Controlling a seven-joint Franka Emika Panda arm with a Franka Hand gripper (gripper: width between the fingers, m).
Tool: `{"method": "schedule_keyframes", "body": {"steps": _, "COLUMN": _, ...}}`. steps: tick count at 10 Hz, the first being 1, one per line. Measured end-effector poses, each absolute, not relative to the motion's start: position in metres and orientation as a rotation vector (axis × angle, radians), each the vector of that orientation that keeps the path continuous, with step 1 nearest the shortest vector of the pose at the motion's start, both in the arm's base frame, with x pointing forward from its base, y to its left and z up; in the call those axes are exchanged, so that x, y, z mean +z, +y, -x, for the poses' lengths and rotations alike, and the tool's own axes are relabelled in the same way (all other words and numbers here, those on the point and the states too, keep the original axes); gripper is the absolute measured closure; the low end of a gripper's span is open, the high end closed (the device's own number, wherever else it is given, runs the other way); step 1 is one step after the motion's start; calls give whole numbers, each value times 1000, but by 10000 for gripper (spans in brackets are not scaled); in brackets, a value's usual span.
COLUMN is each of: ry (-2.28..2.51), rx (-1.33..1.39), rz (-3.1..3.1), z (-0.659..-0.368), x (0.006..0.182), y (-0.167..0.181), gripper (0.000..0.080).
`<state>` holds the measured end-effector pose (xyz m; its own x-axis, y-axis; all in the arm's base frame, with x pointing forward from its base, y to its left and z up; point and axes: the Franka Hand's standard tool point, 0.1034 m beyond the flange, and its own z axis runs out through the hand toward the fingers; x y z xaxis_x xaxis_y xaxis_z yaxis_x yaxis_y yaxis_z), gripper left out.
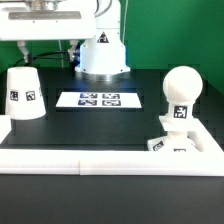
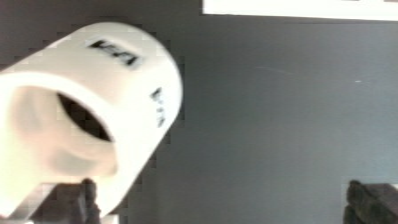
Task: Assemble lamp
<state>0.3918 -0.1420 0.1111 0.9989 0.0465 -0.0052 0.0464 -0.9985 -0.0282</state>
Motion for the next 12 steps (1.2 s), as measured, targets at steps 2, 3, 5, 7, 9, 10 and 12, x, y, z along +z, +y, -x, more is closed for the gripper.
{"method": "schedule_keyframes", "body": {"steps": 2, "ry": -91, "rx": 23, "rz": 3109, "z": -391, "x": 103, "y": -145, "gripper": 100}}
{"method": "schedule_keyframes", "body": {"steps": 3, "ry": -106, "rx": 26, "rz": 3110, "z": -392, "x": 99, "y": -146, "gripper": 100}}
{"method": "schedule_keyframes", "body": {"steps": 5, "ry": -115, "rx": 35, "rz": 3123, "z": -389, "x": 87, "y": -148, "gripper": 100}}
{"method": "schedule_keyframes", "body": {"steps": 7, "ry": -126, "rx": 46, "rz": 3136, "z": -384, "x": 76, "y": -147, "gripper": 100}}
{"method": "schedule_keyframes", "body": {"steps": 9, "ry": -130, "rx": 59, "rz": 3141, "z": -381, "x": 71, "y": -147, "gripper": 100}}
{"method": "schedule_keyframes", "body": {"steps": 10, "ry": -135, "rx": 59, "rz": 3140, "z": -382, "x": 71, "y": -147, "gripper": 100}}
{"method": "schedule_keyframes", "body": {"steps": 12, "ry": -137, "rx": 59, "rz": 3141, "z": -383, "x": 71, "y": -146, "gripper": 236}}
